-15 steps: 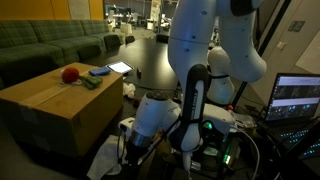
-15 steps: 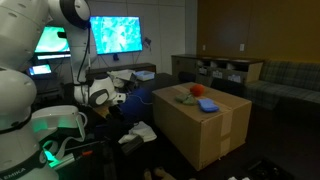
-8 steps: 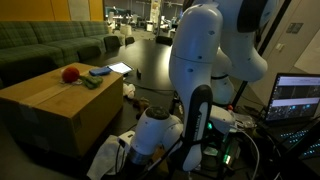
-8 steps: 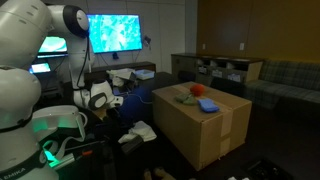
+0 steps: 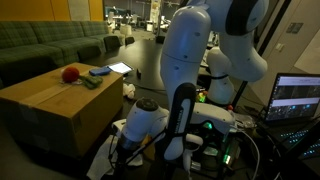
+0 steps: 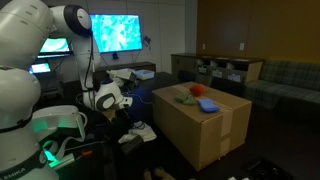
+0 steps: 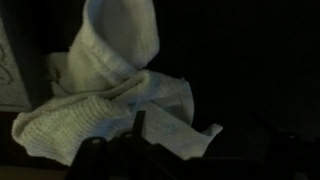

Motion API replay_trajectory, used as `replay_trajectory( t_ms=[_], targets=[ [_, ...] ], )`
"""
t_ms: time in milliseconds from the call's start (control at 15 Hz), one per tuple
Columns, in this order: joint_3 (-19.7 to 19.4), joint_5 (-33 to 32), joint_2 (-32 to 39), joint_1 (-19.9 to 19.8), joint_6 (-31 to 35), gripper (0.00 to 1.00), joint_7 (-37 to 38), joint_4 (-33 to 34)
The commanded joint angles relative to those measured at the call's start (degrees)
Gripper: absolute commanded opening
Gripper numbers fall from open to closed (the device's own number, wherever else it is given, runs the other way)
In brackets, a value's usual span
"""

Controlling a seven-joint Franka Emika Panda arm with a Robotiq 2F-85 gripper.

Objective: Swap the things on the box with the things on the table

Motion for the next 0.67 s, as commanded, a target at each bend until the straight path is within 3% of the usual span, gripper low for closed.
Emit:
replay_trajectory(
  t_ms=[0, 600],
  targets=[
    [-0.5, -0.3, 1.1, -3.2, -1.0, 1.0, -0.6, 0.9],
    [1.9, -4.4, 5.0, -14.1, -5.9, 1.0, -1.7, 3.6]
  ],
)
